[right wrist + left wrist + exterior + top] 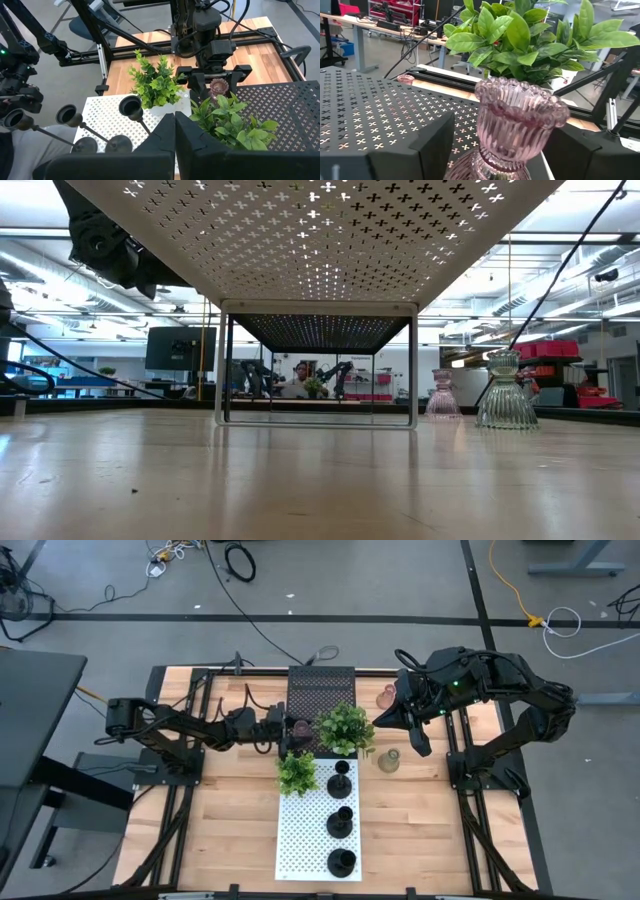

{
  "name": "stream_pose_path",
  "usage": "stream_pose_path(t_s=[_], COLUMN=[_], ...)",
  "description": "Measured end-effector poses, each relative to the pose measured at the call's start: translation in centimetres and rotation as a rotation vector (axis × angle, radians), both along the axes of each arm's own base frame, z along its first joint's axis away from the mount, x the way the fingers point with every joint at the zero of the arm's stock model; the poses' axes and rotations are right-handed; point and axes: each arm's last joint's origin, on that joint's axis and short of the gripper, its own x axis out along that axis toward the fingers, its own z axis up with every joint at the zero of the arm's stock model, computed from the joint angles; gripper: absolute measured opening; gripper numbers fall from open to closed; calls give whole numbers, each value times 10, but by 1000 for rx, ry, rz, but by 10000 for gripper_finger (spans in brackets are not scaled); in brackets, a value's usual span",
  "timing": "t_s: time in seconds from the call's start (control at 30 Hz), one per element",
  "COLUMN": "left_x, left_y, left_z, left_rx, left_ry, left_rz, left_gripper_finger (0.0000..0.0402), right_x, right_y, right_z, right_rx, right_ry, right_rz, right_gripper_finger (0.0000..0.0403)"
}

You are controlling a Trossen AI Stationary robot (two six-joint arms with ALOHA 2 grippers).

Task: Pick & Place candle stick holders
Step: Put the bottom pink glass candle holder on the black shelf, then put the green glass candle holder on the black shelf

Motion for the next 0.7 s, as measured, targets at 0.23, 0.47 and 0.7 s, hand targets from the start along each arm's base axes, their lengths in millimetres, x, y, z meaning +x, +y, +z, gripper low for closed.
stream_pose_path(t_s=[0.23, 0.47, 0.7], left_x=[0, -7, -24], left_y=[0, -2, -5], left_z=[1, 21, 54], left_rx=[5, 23, 48], left_ry=[-10, -85, -218], left_rz=[-7, -10, -10], left_gripper_finger=[289, 289, 289], right_x=[0, -1, -1], right_y=[0, 0, 0], right_z=[0, -1, -2], right_rx=[0, 0, -6], right_ry=[4, 13, 23], right_rz=[0, 0, -1], right_gripper_finger=[0, 0, 0])
